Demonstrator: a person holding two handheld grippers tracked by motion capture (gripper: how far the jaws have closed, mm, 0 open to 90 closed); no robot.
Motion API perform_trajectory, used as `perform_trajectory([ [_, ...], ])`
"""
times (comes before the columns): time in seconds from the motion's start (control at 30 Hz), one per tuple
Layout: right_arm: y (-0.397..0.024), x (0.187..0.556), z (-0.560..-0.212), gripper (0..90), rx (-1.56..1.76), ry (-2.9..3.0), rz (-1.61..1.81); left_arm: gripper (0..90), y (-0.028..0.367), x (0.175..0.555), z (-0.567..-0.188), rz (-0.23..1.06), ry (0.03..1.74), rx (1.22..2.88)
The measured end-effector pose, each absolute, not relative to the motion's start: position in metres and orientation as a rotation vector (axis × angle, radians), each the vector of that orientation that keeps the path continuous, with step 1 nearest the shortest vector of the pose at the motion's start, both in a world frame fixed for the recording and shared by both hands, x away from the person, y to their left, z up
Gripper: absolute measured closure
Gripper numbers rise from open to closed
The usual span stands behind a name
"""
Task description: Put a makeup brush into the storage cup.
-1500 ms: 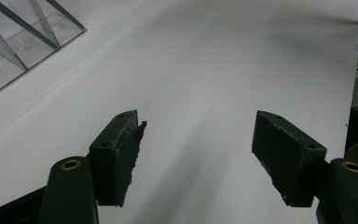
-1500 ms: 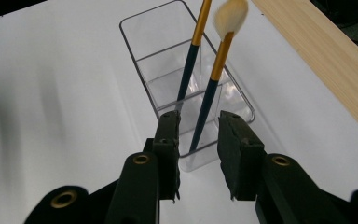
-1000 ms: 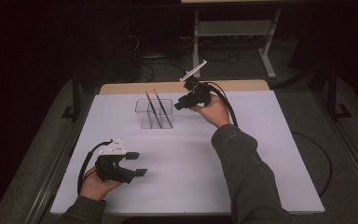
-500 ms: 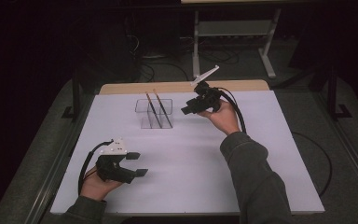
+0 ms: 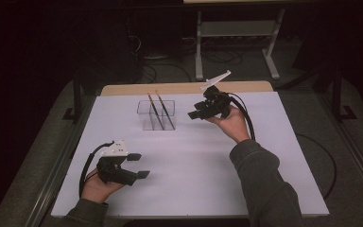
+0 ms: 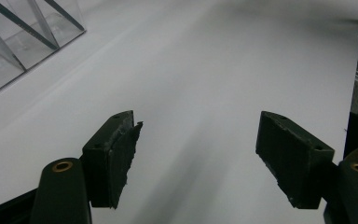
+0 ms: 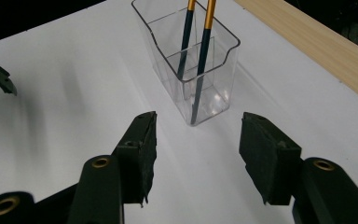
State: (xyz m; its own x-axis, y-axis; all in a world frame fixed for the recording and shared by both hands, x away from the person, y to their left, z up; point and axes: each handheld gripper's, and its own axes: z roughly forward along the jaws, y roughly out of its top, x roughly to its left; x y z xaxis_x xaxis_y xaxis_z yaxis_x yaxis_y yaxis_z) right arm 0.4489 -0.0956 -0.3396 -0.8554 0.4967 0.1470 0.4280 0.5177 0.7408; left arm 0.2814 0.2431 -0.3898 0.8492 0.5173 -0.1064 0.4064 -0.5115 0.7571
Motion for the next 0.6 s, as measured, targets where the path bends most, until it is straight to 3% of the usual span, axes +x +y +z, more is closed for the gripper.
perform_trajectory([
  [0.6,-0.118,0.433,-0.346,37.5,0.851,2.642,1.293,26.4,0.244,0.282,-0.389,0.189,0.660,2.184],
])
